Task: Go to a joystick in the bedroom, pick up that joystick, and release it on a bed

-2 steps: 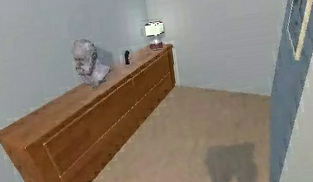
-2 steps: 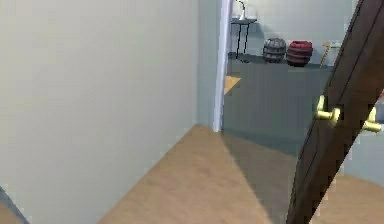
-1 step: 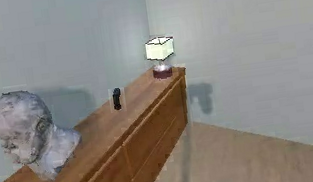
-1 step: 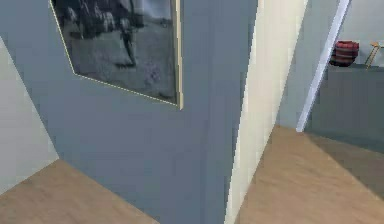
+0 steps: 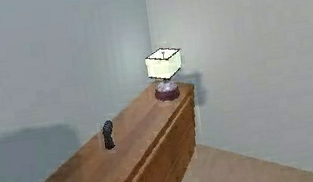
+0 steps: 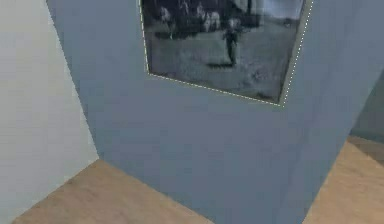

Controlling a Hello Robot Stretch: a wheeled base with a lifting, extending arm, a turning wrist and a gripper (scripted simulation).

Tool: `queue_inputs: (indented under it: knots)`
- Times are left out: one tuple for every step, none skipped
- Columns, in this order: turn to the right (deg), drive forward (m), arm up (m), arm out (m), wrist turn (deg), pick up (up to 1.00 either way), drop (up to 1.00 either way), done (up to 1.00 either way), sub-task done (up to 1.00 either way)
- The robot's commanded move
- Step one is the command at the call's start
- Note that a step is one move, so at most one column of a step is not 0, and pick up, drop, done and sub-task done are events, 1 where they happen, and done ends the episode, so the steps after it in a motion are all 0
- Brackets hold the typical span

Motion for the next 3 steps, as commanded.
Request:
queue_inputs:
  knots:
    - [-45.0,0.0,0.0,0.0,0.0,0.0,0.0,0.0,0.0]
    - [-45.0,0.0,0.0,0.0,0.0,0.0,0.0,0.0,0.0]
    - [-15.0,0.0,0.0,0.0,0.0,0.0,0.0,0.0,0.0]
